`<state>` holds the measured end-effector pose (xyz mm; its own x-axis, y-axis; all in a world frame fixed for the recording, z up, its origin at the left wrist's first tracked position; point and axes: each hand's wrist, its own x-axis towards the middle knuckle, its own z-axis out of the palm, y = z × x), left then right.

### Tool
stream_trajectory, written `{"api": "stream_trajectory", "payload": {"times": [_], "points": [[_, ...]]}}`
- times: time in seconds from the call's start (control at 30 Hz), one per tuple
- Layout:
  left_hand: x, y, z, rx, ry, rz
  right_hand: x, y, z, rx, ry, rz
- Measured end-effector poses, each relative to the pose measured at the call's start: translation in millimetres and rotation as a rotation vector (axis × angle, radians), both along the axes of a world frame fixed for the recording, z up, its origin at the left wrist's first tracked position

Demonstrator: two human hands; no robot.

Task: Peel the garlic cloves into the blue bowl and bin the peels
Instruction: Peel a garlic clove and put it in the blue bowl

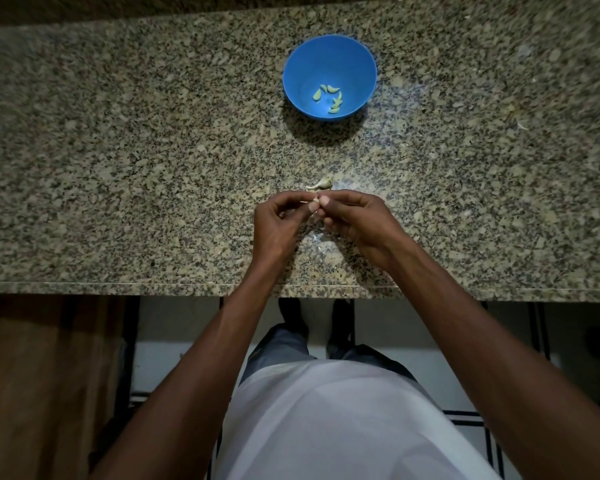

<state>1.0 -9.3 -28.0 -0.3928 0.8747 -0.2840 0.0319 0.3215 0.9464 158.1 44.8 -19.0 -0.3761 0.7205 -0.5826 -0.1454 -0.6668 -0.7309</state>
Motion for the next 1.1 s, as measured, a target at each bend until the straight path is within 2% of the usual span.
{"api": "stream_trajectory", "payload": {"times": [0.17,0.4,0.7,0.8,1.0,1.1], "points": [[-1,-2,-1,0.04,0.036,-0.045,-3,1,2,0.014,-0.021,-0.058],[-7,-2,8,0.083,0.172,-0.123,-5,-2,1,0.321,-0.237,-0.074],[-13,3,16,0.003,0.137,-0.125,-7,-5,-1,0.595,-0.4,-0.026],[-11,5,14,-0.015,0.144,-0.121,-5,-5,-4,0.533,-0.33,-0.056],[-2,6,9,-0.067,0.072,-0.105,-2,-11,-13,0.224,-0.038,-0.156],[2,7,9,-0.089,0.077,-0.094,-1,-15,-17,0.123,0.015,-0.154]]}}
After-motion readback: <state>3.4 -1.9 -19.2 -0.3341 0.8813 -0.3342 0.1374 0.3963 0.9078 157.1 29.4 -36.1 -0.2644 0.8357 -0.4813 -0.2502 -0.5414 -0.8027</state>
